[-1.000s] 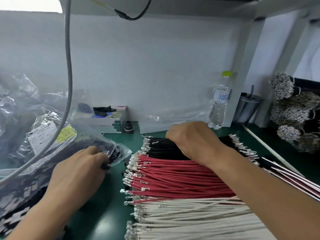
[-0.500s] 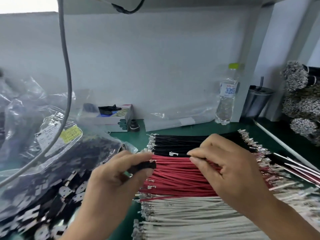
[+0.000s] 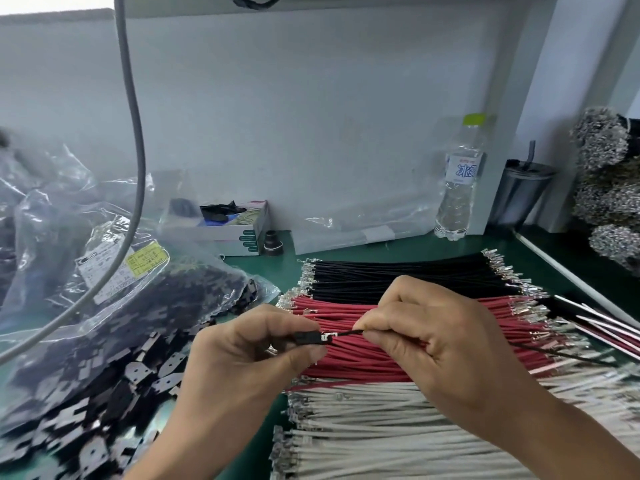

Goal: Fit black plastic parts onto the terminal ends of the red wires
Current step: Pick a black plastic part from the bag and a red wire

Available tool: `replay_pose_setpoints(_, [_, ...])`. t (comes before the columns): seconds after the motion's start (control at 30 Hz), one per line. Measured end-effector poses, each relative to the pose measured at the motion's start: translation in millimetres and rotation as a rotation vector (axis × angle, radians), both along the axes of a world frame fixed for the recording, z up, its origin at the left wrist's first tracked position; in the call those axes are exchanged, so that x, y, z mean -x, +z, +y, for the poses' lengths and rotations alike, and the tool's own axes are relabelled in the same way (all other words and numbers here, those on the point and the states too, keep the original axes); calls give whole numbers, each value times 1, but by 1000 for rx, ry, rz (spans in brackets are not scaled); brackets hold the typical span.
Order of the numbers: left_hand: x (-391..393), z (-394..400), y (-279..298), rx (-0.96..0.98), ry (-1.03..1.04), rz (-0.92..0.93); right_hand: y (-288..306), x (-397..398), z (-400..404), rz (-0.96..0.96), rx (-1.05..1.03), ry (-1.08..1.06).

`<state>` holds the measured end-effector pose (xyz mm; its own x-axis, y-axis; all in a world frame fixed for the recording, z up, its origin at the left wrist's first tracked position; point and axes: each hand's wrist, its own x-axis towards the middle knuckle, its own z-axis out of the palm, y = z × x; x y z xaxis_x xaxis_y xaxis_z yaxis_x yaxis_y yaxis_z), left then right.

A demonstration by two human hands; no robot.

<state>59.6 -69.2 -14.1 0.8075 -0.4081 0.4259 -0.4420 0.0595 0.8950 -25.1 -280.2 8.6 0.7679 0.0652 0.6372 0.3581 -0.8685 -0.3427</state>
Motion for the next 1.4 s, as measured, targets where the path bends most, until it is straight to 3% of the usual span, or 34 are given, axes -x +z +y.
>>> replay_pose_setpoints(0.4, [5,2,5,-112,23,-162,-7,-1,11,-29,112,14])
replay_pose_setpoints(0.63, [7,-1,9,-77,32,-85,-6,-6,8,-36,-2,6])
replay_pose_setpoints(0.87, [7,1,9,-109,39,-103,-14,-11,17,-100,88,-1])
replay_pose_setpoints(1.03, [-1,-2,9,18,66,86,-3,-8,14,-290,235,-135])
replay_pose_setpoints(1.1, [-5,1,10,65,102,132,-3,-6,20,-231,277,-110])
replay_pose_setpoints(1.23, [-8,5,9,89,119,196,-12,-10,33,126,353,-101])
replay_pose_setpoints(1.4, [-7,6,10,108,98,251,-9,-9,25,157,199,-115])
